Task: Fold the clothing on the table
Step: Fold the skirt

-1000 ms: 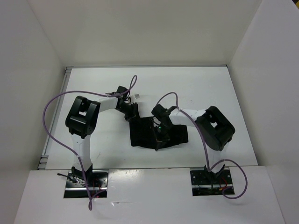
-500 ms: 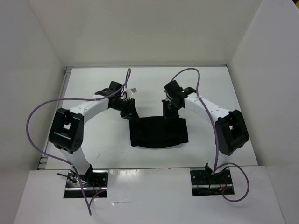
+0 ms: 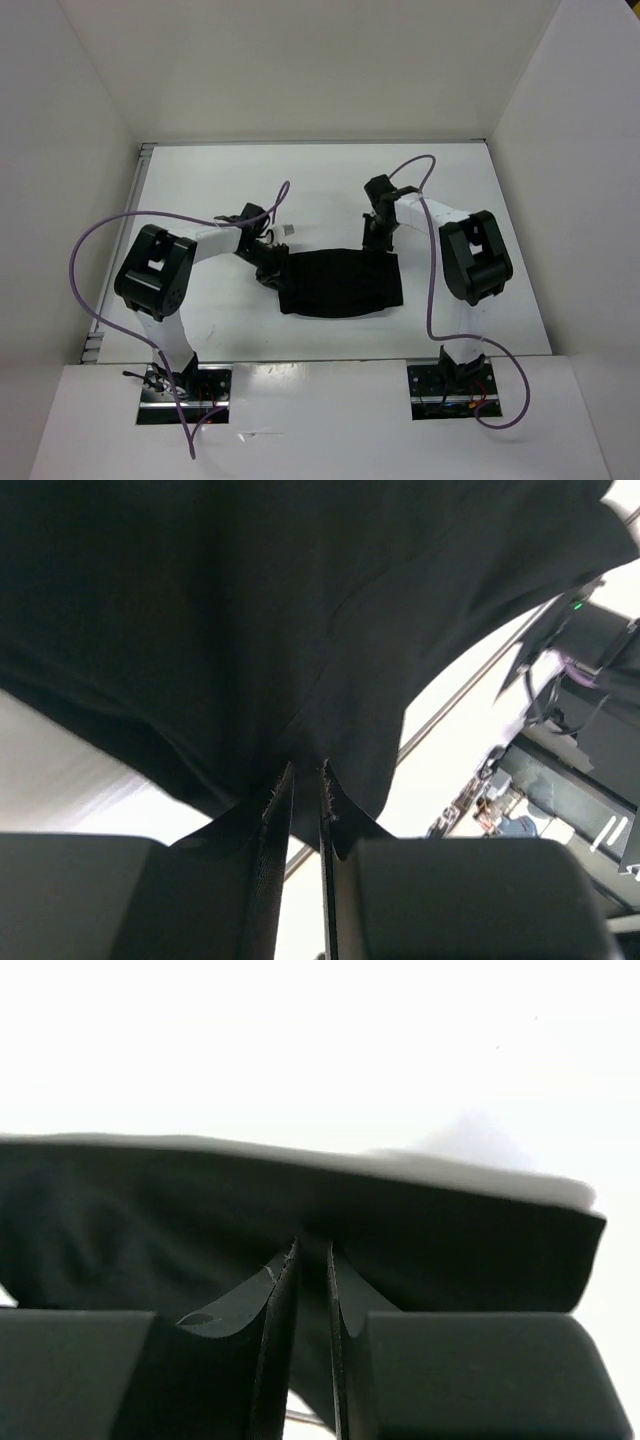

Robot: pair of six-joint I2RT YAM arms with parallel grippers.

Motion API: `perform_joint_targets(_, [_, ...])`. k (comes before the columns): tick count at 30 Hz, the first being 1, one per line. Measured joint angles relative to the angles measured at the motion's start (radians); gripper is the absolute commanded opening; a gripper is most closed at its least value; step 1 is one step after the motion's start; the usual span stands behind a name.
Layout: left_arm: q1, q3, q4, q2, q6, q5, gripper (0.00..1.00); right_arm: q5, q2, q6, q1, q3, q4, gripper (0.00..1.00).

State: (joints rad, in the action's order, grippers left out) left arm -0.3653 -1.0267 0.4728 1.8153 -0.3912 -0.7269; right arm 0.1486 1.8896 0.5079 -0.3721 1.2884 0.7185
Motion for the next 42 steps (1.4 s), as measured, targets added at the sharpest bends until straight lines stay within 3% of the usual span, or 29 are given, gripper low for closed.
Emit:
perform_joint_targets(9, [-0.01, 0.105, 0.043, -0.001, 0.041, 0.02, 0.23, 0.077, 0.113, 0.012, 0.069, 0.069, -0.002, 0.22])
perform_joint_targets(18, [-0.064, 0.102, 0.051, 0.0, 0.05, 0.021, 0.23, 0.084, 0.159, -0.003, 0.151, 0.146, -0.067, 0.25])
perform_joint_targets(22, [-0.066, 0.058, 0.1, 0.0, 0.053, 0.054, 0.23, 0.07, 0.1, -0.026, 0.165, 0.111, -0.068, 0.31])
perform_joint_targets(29, [-0.066, -0.122, 0.124, 0.001, 0.055, 0.084, 0.23, 0.068, -0.164, -0.057, 0.158, 0.02, 0.008, 0.37])
perform_joint_targets(35, [-0.066, -0.135, 0.13, 0.005, 0.055, 0.094, 0.23, 0.071, -0.309, -0.093, 0.079, -0.025, 0.108, 0.39])
perform_joint_targets(42, [-0.055, -0.145, 0.159, 0.058, 0.085, 0.125, 0.23, -0.077, -0.318, -0.109, -0.225, -0.052, 0.204, 0.41])
